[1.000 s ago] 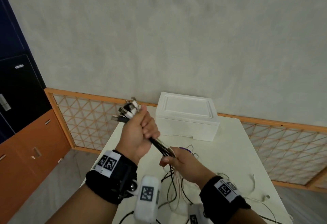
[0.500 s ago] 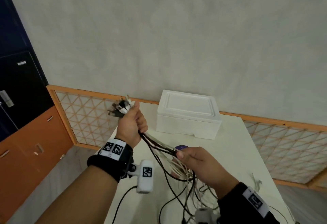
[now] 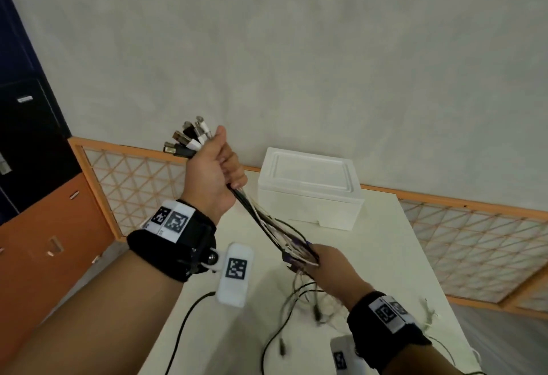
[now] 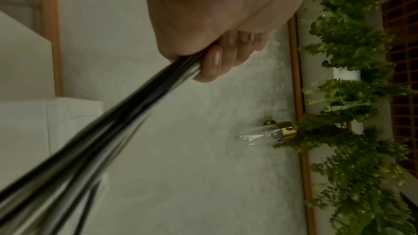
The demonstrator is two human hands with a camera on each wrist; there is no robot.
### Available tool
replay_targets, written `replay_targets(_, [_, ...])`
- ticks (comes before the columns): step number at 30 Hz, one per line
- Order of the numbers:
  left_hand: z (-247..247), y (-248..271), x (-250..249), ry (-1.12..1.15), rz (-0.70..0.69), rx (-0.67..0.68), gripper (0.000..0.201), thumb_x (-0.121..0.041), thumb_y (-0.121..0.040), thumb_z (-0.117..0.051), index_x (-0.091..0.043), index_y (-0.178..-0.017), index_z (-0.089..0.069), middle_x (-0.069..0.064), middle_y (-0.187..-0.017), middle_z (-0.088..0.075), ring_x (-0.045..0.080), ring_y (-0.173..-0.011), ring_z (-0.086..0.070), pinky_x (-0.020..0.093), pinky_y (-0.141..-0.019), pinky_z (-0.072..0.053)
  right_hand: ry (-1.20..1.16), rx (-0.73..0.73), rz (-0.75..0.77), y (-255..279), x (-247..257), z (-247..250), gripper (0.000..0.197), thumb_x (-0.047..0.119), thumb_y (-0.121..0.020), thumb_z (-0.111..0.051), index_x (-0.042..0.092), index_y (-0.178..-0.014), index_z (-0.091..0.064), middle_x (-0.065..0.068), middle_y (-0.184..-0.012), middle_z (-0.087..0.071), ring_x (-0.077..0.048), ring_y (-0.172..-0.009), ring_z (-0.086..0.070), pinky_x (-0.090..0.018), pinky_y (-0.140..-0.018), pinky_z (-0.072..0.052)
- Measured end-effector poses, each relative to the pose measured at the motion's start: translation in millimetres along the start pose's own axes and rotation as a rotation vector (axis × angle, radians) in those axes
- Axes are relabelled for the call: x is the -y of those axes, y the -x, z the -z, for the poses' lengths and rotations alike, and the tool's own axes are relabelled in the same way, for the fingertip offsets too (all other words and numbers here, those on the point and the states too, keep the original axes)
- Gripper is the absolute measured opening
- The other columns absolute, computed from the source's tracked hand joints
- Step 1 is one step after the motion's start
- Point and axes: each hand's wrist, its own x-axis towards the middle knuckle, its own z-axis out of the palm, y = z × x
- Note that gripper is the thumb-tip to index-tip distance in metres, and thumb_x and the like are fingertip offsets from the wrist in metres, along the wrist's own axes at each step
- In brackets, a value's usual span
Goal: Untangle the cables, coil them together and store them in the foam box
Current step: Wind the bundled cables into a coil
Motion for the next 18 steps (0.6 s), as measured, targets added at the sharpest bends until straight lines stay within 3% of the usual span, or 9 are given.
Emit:
replay_targets(3, [4.4, -11.9, -4.4, -0.032, -0.057, -0.019, 0.059, -0.041, -0.096, -0.049, -0.023, -0.043, -0.029, -0.006, -0.042, -0.018, 0.011, -0.035, -0.015, 0.021, -0.039, -0.015, -0.106, -0.036, -0.018, 0.9, 20.6, 23.4, 0.029, 0.011, -0.089, -0.059, 0.021, -0.062, -0.058, 0.01, -0.058, -0.055, 0.007, -0.048, -0.052, -0.007, -0.047, -0.035])
replay_targets(6, [16.3, -27.3, -8.5, -0.075, -0.093, -0.094, 0.057, -0.042, -0.094, -0.053, -0.022, -0.046, -0.029, -0.006, -0.045, -0.019, 0.012, -0.038, -0.016, 0.023, -0.041, -0.015, -0.183, -0.084, 0.009, 5.8, 27.7, 46.9, 0.016, 0.004, -0.083, -0.062, 0.017, -0.074, -0.062, 0.008, -0.069, -0.062, 0.002, -0.06, -0.057, -0.011, -0.056, -0.038])
replay_targets(7, [21.8, -32.3, -10.2, -0.084, -0.103, -0.124, 0.056, -0.042, -0.093, -0.055, -0.022, -0.046, -0.03, -0.006, -0.045, -0.02, 0.012, -0.038, -0.017, 0.022, -0.04, -0.016, -0.339, -0.068, 0.016, 8.1, 27.8, 53.0, 0.015, -0.001, -0.082, -0.062, 0.014, -0.082, -0.064, 0.004, -0.076, -0.069, 0.0, -0.067, -0.063, -0.01, -0.062, -0.042])
replay_targets(9, [31.3, -39.8, -11.6, -0.075, -0.106, -0.162, 0.054, -0.041, -0.093, -0.056, -0.022, -0.05, -0.031, -0.006, -0.046, -0.021, 0.011, -0.039, -0.019, 0.021, -0.039, -0.017, -0.692, 0.002, 0.034, 15.3, 29.7, 64.8, 0.014, -0.005, -0.086, -0.058, 0.005, -0.093, -0.065, -0.01, -0.09, -0.073, -0.016, -0.079, -0.071, -0.022, -0.069, -0.054])
replay_targets(11, [34.4, -43.4, -10.5, -0.07, -0.096, -0.176, 0.052, -0.042, -0.093, -0.056, -0.021, -0.052, -0.031, -0.007, -0.047, -0.02, 0.011, -0.039, -0.018, 0.021, -0.039, -0.017, -0.91, 0.072, 0.098, 24.0, 33.2, 74.0, 0.012, 0.008, -0.09, -0.057, 0.001, -0.091, -0.067, -0.017, -0.088, -0.072, -0.027, -0.071, -0.07, -0.032, -0.064, -0.057])
replay_targets(13, [30.8, -43.9, -9.3, -0.065, -0.08, -0.169, 0.052, -0.043, -0.093, -0.055, -0.021, -0.053, -0.03, -0.006, -0.047, -0.02, 0.011, -0.04, -0.018, 0.021, -0.04, -0.016, -1.077, 0.188, 0.05, 26.5, 32.4, 73.6, 0.029, 0.028, -0.084, -0.061, 0.0, -0.08, -0.067, -0.02, -0.07, -0.069, -0.027, -0.054, -0.064, -0.03, -0.054, -0.054])
replay_targets(15, [22.6, -41.4, -9.8, -0.037, -0.041, -0.141, 0.053, -0.044, -0.094, -0.052, -0.022, -0.052, -0.03, -0.006, -0.046, -0.02, 0.011, -0.039, -0.018, 0.022, -0.04, -0.015, -0.847, 0.229, -0.101, 22.3, 24.7, 62.5, 0.037, 0.037, -0.088, -0.057, 0.002, -0.077, -0.065, -0.018, -0.067, -0.066, -0.025, -0.056, -0.063, -0.031, -0.058, -0.054])
replay_targets(16, [17.1, -38.9, -10.2, -0.018, -0.011, -0.116, 0.054, -0.044, -0.095, -0.051, -0.022, -0.051, -0.029, -0.006, -0.045, -0.02, 0.011, -0.039, -0.017, 0.021, -0.041, -0.015, -0.551, 0.26, -0.192, 18.7, 20.7, 55.6, 0.038, 0.036, -0.094, -0.051, 0.003, -0.082, -0.065, -0.017, -0.074, -0.067, -0.025, -0.064, -0.065, -0.034, -0.065, -0.055])
replay_targets(18, [4.8, -30.5, -7.5, -0.002, 0.046, -0.046, 0.057, -0.045, -0.095, -0.049, -0.021, -0.048, -0.029, -0.006, -0.042, -0.02, 0.01, -0.037, -0.017, 0.02, -0.04, -0.016, 0.104, 0.29, -0.178, 6.7, 10.2, 40.9, 0.035, 0.029, -0.1, -0.04, 0.002, -0.1, -0.063, -0.016, -0.1, -0.066, -0.029, -0.093, -0.064, -0.037, -0.084, -0.049])
